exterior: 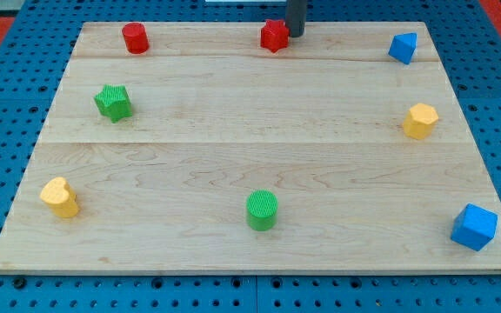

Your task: Move the arm diagonal top right to the green star

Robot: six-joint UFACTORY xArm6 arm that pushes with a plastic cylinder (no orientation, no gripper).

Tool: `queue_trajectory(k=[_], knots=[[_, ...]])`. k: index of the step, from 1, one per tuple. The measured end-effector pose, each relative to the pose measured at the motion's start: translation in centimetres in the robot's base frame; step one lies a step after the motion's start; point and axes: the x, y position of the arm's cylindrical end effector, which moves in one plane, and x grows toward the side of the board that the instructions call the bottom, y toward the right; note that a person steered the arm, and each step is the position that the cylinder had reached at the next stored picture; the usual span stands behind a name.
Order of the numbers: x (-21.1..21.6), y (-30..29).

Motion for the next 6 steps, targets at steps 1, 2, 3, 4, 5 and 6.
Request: queue_trajectory(k=[1,2,3,4,5,6], knots=[[3.3,5.0],[6.2,-0.9],[7.5,-1.9],[7.9,-1.6],[8.0,-1.4],[7.5,-7.2]])
